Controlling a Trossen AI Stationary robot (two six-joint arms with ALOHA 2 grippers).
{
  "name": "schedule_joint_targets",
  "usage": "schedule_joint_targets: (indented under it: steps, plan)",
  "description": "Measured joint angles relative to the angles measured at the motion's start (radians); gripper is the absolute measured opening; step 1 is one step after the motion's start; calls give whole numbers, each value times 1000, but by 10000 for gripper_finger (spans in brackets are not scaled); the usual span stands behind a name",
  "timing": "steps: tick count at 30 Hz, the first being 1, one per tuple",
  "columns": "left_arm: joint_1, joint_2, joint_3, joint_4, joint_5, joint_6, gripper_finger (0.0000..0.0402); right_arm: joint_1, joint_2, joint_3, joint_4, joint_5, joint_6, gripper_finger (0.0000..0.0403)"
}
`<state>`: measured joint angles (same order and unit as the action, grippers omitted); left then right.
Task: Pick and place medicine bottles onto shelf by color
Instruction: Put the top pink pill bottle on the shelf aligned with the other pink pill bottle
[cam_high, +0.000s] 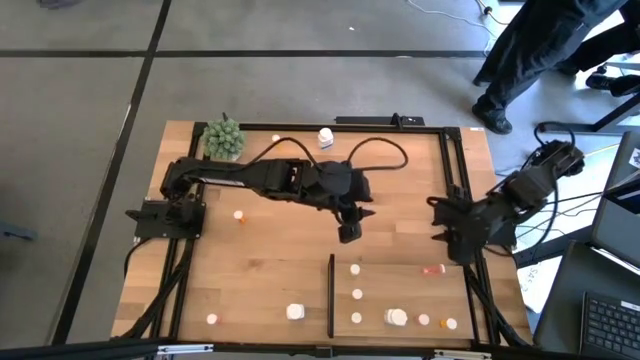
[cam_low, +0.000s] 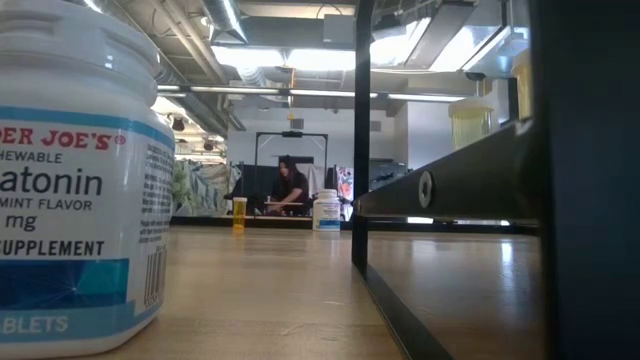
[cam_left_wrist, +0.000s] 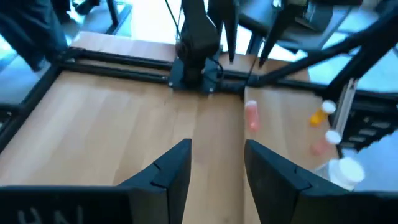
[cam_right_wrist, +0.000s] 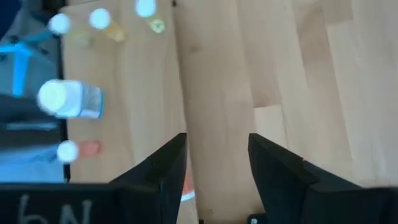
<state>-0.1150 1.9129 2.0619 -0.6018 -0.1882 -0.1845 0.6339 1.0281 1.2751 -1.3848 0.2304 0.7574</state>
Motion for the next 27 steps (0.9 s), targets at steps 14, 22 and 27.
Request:
schedule_joint_targets:
  steps: [14,22,27]
  plan:
    - [17,132,-4,165,91,58,142,87,-190,-109,44,48,-71,172]
    - [45,193,-2,200,114,43,142,92,-244,-266,163,30,-38,172]
    - [45,197,0,212,128,30,142,91,-237,-341,179,-23,24,172]
